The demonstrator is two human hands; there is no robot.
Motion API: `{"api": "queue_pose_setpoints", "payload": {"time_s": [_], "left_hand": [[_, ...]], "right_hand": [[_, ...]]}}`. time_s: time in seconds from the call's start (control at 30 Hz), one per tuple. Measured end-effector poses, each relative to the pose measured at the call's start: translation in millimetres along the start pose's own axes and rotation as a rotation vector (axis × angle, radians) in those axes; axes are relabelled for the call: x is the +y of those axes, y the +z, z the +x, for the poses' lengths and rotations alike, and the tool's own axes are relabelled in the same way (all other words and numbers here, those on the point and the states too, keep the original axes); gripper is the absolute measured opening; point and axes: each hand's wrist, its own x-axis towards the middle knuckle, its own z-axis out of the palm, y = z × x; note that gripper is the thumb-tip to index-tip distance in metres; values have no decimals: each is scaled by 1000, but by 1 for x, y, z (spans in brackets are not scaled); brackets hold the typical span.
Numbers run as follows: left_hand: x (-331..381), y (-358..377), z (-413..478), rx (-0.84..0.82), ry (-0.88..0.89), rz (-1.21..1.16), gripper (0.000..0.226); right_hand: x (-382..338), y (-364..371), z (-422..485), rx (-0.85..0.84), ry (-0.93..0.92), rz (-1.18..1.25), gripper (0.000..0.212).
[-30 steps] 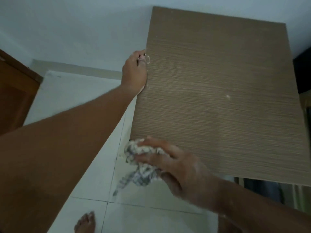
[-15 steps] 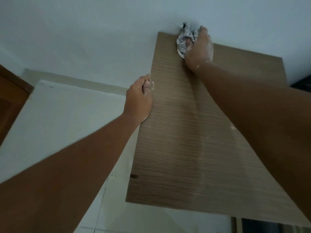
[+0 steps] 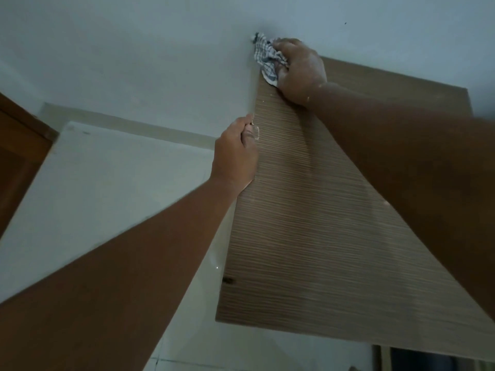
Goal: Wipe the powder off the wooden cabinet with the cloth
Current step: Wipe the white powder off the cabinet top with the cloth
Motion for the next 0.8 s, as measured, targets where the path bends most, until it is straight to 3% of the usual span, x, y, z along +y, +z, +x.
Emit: {"api": "queue_pose_setpoints", "payload": {"time_s": [0.4, 0.8], "left_hand": [[3, -6, -8, -7, -17, 74, 33], [-15, -27, -91, 62, -137, 71, 26]], "right_hand": [[-22, 8, -71, -77, -174, -15, 43], [-36, 11, -185, -160, -334, 65, 49]]}}
